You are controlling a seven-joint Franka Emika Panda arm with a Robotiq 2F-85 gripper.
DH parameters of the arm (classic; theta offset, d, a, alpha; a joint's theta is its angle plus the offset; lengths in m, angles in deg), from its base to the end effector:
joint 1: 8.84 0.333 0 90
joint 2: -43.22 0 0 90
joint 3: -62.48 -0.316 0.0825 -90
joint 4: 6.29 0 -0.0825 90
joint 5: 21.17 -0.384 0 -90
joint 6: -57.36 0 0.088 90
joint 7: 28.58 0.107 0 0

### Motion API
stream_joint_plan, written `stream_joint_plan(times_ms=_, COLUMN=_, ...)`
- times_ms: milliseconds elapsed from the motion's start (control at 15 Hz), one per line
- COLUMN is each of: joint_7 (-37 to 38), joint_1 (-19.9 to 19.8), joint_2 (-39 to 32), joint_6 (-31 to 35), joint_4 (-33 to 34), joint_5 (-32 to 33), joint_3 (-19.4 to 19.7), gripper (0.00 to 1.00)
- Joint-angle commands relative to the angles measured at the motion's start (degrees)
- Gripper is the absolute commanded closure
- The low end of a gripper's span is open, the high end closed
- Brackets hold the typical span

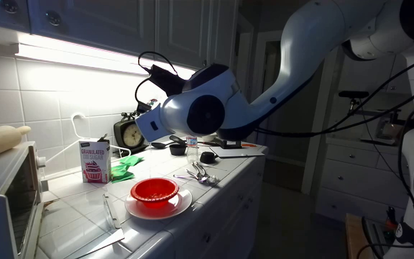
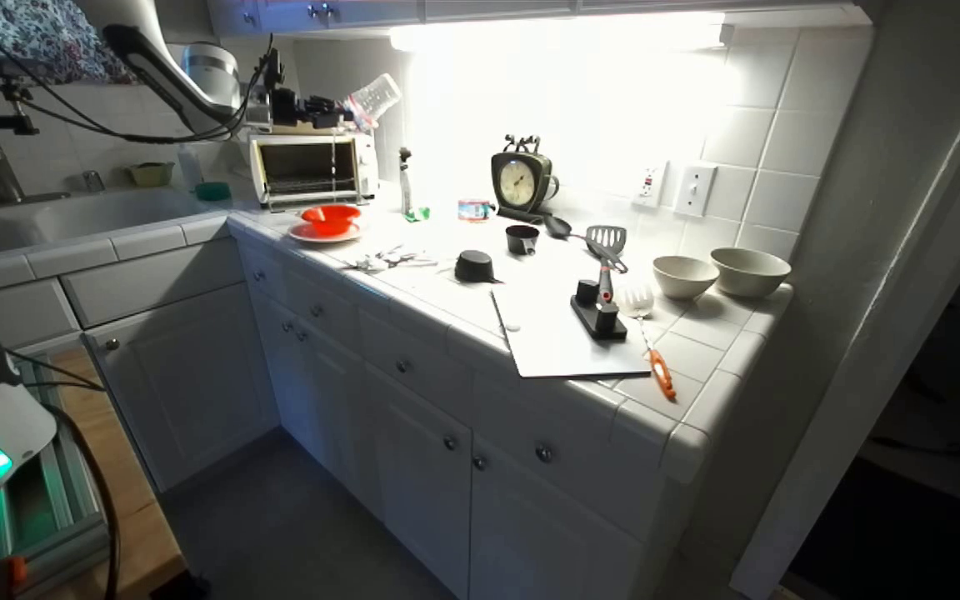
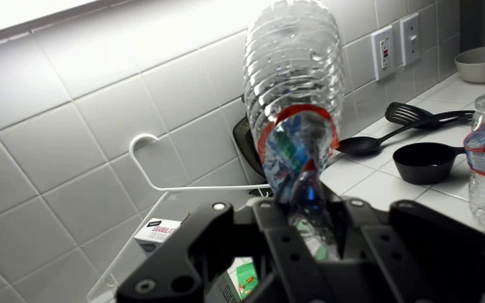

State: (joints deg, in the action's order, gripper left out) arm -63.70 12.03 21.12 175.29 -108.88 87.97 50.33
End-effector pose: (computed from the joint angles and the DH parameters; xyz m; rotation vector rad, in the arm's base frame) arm 0.5987 0.3116 0.3867 0.6099 1.5455 -0.0735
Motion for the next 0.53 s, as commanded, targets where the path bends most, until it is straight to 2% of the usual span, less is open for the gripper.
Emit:
stream_joint_plan(times_ms=0, joint_7=2.44, joint_1=0.61, joint_2=1.14, joint_6=-2.17, joint_4=-1.61, joint_5=4.09, joint_3=-0.08, gripper=0.98)
stream_joint_plan(times_ms=467, joint_7=3.38, joint_1=0.9, joint_2=1.91, joint_6=-4.21, joint_4=-2.4, joint_5=6.53, joint_3=-0.33, gripper=0.98)
